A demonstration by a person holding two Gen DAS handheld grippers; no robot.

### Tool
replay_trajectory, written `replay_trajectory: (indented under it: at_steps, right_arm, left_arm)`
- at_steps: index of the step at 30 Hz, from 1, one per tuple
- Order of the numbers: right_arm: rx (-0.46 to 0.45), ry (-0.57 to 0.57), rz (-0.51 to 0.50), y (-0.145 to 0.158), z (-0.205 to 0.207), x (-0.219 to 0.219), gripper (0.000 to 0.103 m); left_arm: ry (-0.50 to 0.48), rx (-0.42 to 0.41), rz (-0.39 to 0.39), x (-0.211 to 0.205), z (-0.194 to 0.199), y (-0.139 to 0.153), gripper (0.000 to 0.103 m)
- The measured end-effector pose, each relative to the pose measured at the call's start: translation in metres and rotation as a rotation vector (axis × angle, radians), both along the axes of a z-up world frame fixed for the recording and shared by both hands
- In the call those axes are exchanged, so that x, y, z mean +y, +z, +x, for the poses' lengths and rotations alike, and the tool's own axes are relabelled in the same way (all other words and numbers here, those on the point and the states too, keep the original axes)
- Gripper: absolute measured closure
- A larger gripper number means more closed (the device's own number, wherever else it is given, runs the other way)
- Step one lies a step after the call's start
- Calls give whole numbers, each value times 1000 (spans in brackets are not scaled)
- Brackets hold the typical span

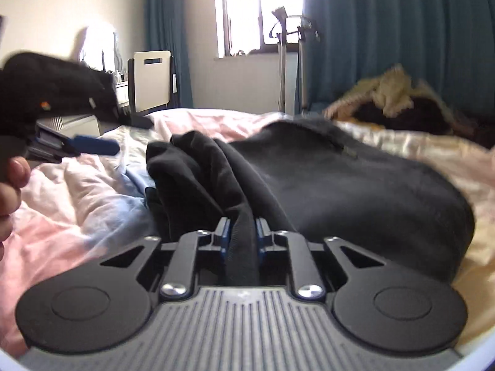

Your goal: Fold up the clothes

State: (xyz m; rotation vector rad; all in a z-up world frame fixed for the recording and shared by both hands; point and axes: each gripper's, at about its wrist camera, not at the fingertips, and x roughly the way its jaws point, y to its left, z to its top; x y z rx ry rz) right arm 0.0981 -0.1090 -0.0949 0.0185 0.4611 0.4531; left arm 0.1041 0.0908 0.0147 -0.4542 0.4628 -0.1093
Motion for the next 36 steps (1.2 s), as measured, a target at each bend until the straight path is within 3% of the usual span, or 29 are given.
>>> replay_trajectory:
  at_steps: [2,4,6,10,13,15,17,18,20,24,26,27,31,36]
  right_arm:
    - [-25,8,-5,6,-7,3,98]
    - [-84,16,-21,18,-23,9,98]
    - [-133,45,-86,30,-39,19,98]
    - [-120,98,-243,22,-57,42,98]
    - [-101,111,-261,15,-59,43,98]
    - [-112,122,-264,18,-60,40,98]
    - [-116,126,-264,19,-60,38,98]
    - [-114,124,-262,18,-60,37,98]
    - [-103,109,-265,17,-58,36,98]
    - [-92,52,-288,16,-57,38,98]
    - [-96,50,-299,16,-58,39,98]
    - [-97,62,-308,16,-60,41,98]
    - [-28,111,-343,4,-53,46,97]
    - [1,96,-389,3,-54,50,97]
  left_arm:
    - [-82,7,-72,-1,6,-5,24]
    - [-137,62,-214,4,19,-18,23]
    - [-141,114,-330,10,32,-30,22]
    - [-145,186,-448,21,55,-46,23]
    - [-99,258,-417,26,66,-60,23]
    - [-31,303,-376,29,73,-70,31]
    - [41,334,-410,38,76,-81,68]
    - [63,335,-432,41,74,-83,71]
    - [36,250,-409,38,66,-69,83]
    - [-40,62,-345,31,46,-41,86]
    - [19,106,-254,29,44,-42,86]
    - [43,155,-244,31,46,-49,86]
    - [115,326,-327,46,51,-80,81]
    - [116,287,-447,57,42,-68,81]
